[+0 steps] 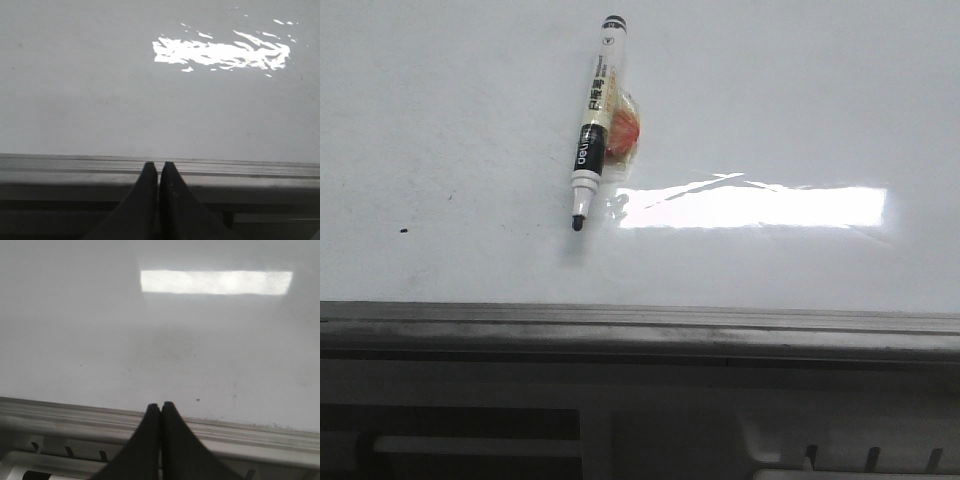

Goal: Write number 6 on whiteboard

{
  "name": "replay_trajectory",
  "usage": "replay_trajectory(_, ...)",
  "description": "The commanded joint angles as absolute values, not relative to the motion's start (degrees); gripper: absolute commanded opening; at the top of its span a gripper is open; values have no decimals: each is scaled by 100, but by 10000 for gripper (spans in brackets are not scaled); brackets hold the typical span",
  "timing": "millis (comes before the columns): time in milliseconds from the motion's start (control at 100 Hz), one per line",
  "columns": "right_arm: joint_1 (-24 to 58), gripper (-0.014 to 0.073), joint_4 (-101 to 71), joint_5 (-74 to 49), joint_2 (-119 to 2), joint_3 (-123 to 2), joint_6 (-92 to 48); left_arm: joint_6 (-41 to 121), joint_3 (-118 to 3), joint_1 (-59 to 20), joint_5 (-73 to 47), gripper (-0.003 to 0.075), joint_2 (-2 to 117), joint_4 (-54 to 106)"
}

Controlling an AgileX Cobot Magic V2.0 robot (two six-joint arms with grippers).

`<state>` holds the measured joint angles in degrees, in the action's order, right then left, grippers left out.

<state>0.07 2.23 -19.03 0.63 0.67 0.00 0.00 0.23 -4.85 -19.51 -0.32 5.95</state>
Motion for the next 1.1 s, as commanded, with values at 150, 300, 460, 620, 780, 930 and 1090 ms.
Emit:
replay_trajectory(150, -9, -64, 307, -1735, 170, 234, -63, -32, 275, -475, -1657, -19, -206, 626)
replay_trajectory(300, -9, -64, 307, -1735, 170, 234, -63, -32, 275, -475, -1657, -19, -206, 626)
replay_trajectory(460, -9, -64, 307, -1711, 170, 234, -63, -32, 275, -475, -1657, -19, -206, 626)
replay_trajectory(620, -9, -64, 559, -1229, 170, 234, -63, -32, 275, -475, -1563, -19, -206, -86)
replay_trajectory(780, -9, -64, 211, -113, 170, 234, -54, -32, 275, -475, -1472, -19, -206, -261)
replay_trajectory(930, -9, -64, -1174, 987, 170, 234, -54, -42, 275, -475, -1198, -19, -206, 665)
replay_trajectory(1090, -9, -64, -1972, 2045, 170, 234, -54, -42, 275, -475, -374, -19, -206, 3657)
